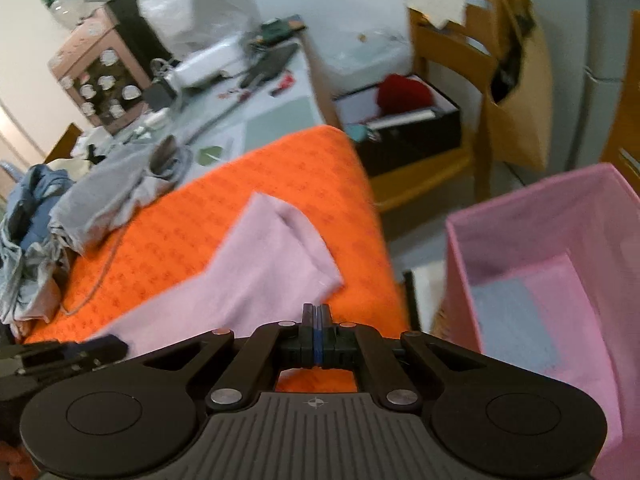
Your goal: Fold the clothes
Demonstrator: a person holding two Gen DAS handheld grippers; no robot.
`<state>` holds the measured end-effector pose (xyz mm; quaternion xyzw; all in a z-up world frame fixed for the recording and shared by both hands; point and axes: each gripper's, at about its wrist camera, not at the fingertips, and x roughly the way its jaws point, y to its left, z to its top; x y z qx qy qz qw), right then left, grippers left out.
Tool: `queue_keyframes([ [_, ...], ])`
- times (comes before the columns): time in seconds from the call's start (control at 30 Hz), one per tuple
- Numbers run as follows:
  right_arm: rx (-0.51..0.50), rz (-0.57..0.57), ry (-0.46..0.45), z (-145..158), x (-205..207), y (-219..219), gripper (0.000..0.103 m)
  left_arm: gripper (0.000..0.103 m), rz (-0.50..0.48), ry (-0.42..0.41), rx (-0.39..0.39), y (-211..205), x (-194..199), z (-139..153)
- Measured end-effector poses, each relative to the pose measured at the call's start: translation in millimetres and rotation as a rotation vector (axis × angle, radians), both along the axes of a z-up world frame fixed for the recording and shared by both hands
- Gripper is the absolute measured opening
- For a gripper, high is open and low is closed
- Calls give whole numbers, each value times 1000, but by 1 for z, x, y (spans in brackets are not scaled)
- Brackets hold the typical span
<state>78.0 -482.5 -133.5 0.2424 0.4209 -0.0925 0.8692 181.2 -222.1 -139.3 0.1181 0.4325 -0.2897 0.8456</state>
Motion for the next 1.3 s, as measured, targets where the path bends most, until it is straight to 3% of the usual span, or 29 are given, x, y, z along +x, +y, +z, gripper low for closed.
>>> queue_keyframes([
  [0.33, 152, -64, -46, 1, -2, -8, 8, 15, -120, -39, -34, -43, -6, 8],
  [0.47, 146, -70, -50, 0, 13, -2, 24, 15, -178, -43, -34, -67, -6, 3],
  [0.73, 36, -62, -12, -10, 36, 9, 21, 15, -260, -49, -13, -92, -4, -8],
  [0.8, -15, -38, 1, -10, 38, 13, 3, 15, -267, -60, -10, -93, -6, -9],
  [1.1, -14, -51, -25, 0, 8, 1, 3, 15, -260, -63, -24, -91, -5, -11],
  [1.3, 32, -20, -48, -1, 14, -4, 7, 15, -249, -47, -21, -91, -5, -9],
])
